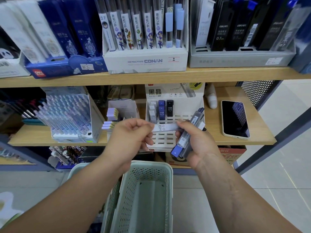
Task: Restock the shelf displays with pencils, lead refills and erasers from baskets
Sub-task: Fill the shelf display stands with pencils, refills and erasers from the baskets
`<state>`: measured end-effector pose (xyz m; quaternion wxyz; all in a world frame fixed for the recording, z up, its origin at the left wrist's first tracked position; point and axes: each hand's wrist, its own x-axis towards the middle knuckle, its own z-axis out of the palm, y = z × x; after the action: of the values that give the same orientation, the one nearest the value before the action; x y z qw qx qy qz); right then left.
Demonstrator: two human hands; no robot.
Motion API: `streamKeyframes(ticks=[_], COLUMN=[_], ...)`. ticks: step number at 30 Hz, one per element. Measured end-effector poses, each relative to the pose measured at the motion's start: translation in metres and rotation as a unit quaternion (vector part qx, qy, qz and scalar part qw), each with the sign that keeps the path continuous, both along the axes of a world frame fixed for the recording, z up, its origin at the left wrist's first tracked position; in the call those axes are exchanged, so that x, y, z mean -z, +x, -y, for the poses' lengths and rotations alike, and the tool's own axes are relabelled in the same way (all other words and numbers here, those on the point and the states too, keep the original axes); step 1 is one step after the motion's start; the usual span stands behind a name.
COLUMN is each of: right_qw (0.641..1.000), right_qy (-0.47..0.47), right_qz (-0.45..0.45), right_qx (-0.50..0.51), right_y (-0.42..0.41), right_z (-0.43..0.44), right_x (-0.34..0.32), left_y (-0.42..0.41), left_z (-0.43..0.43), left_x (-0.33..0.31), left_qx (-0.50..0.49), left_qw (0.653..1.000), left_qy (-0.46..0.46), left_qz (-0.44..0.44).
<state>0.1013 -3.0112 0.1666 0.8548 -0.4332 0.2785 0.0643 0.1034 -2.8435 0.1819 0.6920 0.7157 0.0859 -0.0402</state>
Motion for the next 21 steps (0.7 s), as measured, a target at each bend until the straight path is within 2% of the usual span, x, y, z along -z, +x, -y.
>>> streamKeyframes(ticks=[3, 7, 9, 13, 17, 21], right_qw=[1.0, 1.0, 1.0, 0.999, 0.999, 0.999], right_qy=[-0.021, -0.022, -0.008, -0.011, 0.0, -0.013], right_qz=[-0.006, 0.003, 0.014, 0.015, 0.02, 0.025], right_qx=[-0.012, -0.001, 0.021, 0.034, 0.035, 0.033], right_y=[-0.001, -0.002, -0.002, -0.003, -0.004, -0.002], right_z=[-0.003, -0.009, -0.01, -0.009, -0.005, -0.004], right_x=[0.001, -0.004, -0.008, -0.008, -0.007, -0.004], left_y=[0.003, -0.001, -0.001, -0.004, -0.002, 0.0], left_z=[-0.006, 0.0, 0.0, -0.001, -0.006, -0.004], left_x=[-0.008, -0.009, -0.005, 0.004, 0.008, 0.005], left_qx=[-0.044, -0.056, -0.066, 0.014, -0.035, 0.002], left_qw=[0.997, 0.993, 0.993, 0.998, 0.997, 0.997], left_qy=[0.005, 0.041, 0.061, 0.054, 0.053, -0.016], left_qz=[0.068, 0.094, 0.073, -0.033, -0.047, -0.074])
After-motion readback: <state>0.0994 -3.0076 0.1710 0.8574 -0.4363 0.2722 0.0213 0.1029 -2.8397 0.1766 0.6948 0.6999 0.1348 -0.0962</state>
